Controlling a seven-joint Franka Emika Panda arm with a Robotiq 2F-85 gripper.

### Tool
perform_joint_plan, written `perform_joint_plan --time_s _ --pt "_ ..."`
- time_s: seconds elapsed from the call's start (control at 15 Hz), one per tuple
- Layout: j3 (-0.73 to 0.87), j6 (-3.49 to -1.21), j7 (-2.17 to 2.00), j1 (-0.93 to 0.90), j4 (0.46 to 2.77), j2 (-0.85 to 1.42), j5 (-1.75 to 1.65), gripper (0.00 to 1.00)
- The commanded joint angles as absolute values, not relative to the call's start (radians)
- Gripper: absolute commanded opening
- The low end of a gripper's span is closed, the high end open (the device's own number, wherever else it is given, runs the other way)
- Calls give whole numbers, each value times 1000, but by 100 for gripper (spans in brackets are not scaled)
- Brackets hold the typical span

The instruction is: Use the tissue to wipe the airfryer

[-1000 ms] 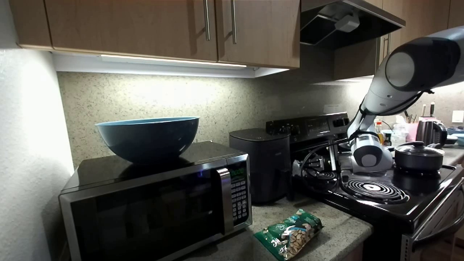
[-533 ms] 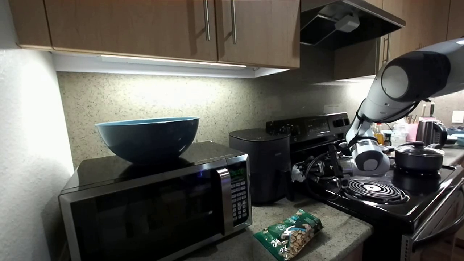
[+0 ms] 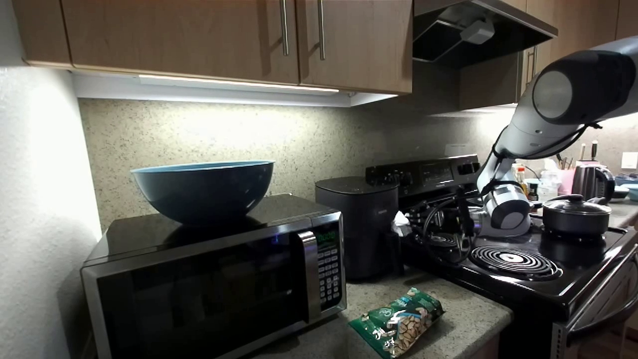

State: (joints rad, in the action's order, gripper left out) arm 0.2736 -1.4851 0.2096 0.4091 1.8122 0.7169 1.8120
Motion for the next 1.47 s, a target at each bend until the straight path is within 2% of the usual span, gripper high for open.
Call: perform_joint_plan --time_s 0.0,0.47,0.53,0.67,1.07,1.4 --pt "324 -1604 229 374 1872 674 1777 2" --pt "378 -1980 198 349 1907 679 1758 2" --pt "383 -2037 187 339 1909 678 1742 28" --pt "379 -2090 161 331 1914 663 1705 29" --pt "346 -2157 173 337 1949 575 1724 66" --pt "340 -2096 238 366 2067 446 1762 98"
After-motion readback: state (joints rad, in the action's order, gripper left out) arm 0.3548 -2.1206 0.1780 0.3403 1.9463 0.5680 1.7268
